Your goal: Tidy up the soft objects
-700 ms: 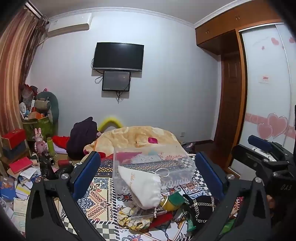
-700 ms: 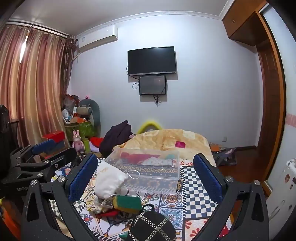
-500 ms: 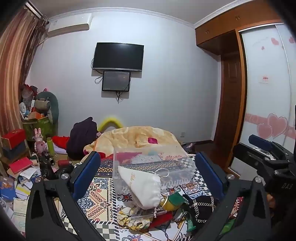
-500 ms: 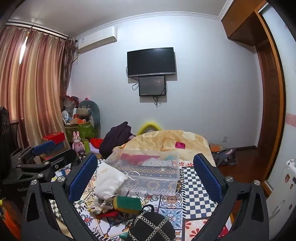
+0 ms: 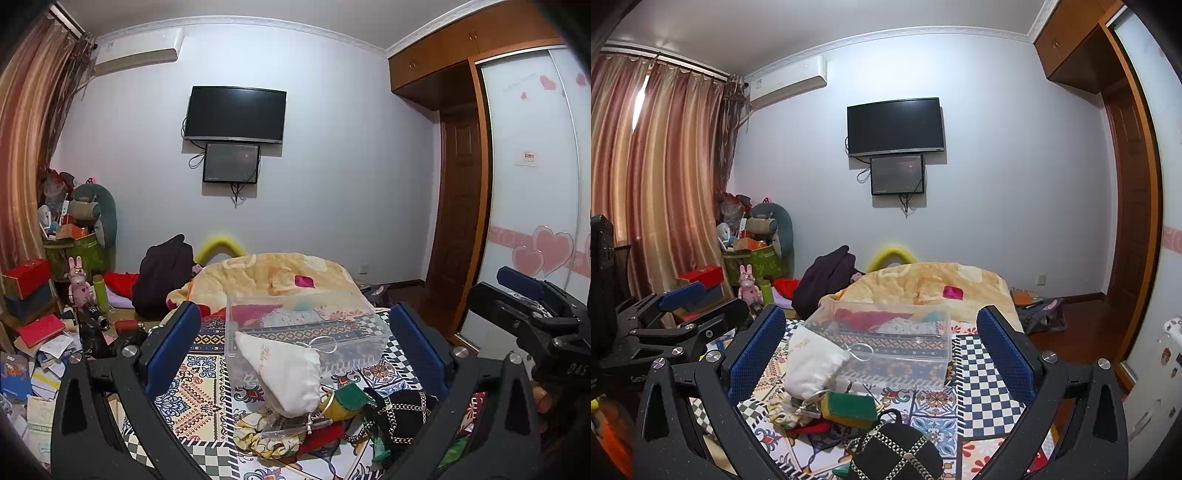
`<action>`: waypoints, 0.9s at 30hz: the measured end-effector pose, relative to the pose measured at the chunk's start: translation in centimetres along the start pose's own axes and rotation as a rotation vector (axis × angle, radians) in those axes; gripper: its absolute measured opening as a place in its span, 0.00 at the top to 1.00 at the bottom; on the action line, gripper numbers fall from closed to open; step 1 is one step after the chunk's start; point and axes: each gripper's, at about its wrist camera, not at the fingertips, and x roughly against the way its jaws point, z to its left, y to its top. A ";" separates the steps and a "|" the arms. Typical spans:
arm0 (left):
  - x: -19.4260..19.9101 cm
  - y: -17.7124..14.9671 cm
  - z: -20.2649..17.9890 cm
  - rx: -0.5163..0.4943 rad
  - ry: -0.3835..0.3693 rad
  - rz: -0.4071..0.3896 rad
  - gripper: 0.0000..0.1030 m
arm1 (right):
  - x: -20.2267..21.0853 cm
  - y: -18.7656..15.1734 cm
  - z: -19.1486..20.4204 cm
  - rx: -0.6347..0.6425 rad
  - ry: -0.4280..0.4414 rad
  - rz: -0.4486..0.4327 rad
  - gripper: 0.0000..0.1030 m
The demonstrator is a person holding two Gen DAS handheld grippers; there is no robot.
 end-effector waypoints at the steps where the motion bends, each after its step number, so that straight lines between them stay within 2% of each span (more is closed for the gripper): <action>1: 0.0 0.0 0.2 0.001 0.001 -0.002 0.00 | 0.0 0.0 0.0 -0.001 0.002 -0.001 0.00; 27: 0.0 0.1 0.3 0.005 -0.005 0.000 0.00 | 0.2 0.0 0.4 0.001 0.009 -0.011 0.00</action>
